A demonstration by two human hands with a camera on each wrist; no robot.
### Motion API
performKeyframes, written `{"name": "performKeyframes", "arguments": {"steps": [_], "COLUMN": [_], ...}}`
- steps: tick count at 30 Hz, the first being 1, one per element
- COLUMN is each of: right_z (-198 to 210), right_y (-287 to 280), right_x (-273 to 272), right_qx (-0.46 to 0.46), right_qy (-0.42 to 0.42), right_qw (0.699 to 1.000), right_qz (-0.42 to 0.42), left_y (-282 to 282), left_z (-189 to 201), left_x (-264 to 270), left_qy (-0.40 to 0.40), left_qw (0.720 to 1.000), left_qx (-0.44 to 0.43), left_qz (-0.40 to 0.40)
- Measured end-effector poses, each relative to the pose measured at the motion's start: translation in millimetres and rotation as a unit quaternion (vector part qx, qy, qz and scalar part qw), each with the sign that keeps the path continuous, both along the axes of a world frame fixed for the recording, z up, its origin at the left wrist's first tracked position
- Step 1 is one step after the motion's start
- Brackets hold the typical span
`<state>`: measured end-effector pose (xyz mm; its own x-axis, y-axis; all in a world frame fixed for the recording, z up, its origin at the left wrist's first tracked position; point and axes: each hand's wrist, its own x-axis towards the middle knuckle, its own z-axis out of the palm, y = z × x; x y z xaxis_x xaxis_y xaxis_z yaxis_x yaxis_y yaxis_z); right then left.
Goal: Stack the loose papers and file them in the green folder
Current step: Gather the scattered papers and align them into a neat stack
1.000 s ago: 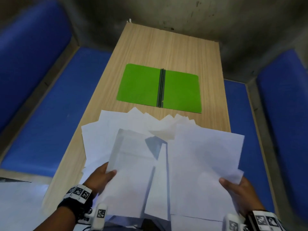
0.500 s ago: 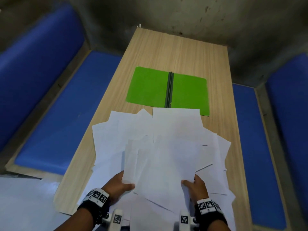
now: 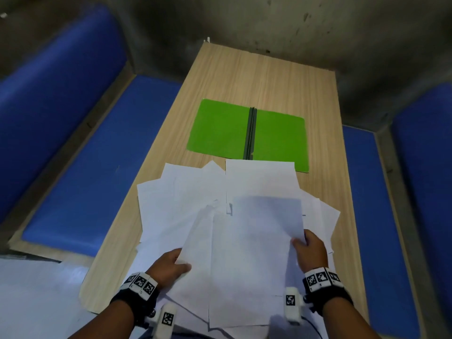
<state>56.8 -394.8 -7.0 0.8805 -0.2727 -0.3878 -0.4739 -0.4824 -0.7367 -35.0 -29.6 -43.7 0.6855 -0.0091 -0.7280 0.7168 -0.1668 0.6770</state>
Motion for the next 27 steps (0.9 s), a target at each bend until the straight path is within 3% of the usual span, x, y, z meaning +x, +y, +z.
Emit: {"name": "performKeyframes", "arguments": {"steps": [3, 6, 9, 11, 14, 19, 21, 25, 27], "right_z": [11.9, 22.5, 12.8, -3.8, -15.9, -18.5, -15.0, -13.6, -15.6], "right_y": [-9.0, -6.7, 7.7, 18.7, 36.4, 60.1, 62.8, 53.5, 48.2], "right_x": [10.6, 19.8, 24.7, 22.2, 15.1, 3.5, -0.5, -6.3, -9.0], "right_qx": [-0.036, -0.007, -0.051, -0.112, -0.154, -0.070, -0.094, -0.117, -0.113], "right_qy": [0.007, 0.042, 0.113, 0.152, 0.213, 0.187, 0.164, 0.146, 0.127], "right_qw": [0.999, 0.991, 0.968, 0.966, 0.959, 0.979, 0.977, 0.942, 0.936], "right_qz": [0.035, 0.128, 0.218, 0.179, 0.105, 0.038, 0.096, 0.278, 0.309], "left_y": [-2.8, -4.3, 3.0, 8.2, 1.6, -8.5, -7.6, -16.1, -13.7], "left_z": [-0.1, 2.6, -5.5, -9.9, -7.6, -3.2, -10.6, 20.0, 13.9], "left_x": [-4.6, -3.0, -1.9, 0.0, 2.4, 2.2, 1.0, 6.8, 7.4], "left_qy": [-0.005, -0.003, -0.018, -0.020, -0.040, -0.048, -0.042, -0.044, -0.038], "left_qw": [0.999, 0.999, 0.999, 0.997, 0.997, 0.995, 0.994, 0.992, 0.992], "left_qx": [0.003, 0.004, 0.035, 0.066, 0.071, 0.025, 0.022, -0.029, -0.045], "left_qz": [0.048, 0.046, -0.010, -0.036, -0.009, 0.078, 0.098, 0.114, 0.114]}}
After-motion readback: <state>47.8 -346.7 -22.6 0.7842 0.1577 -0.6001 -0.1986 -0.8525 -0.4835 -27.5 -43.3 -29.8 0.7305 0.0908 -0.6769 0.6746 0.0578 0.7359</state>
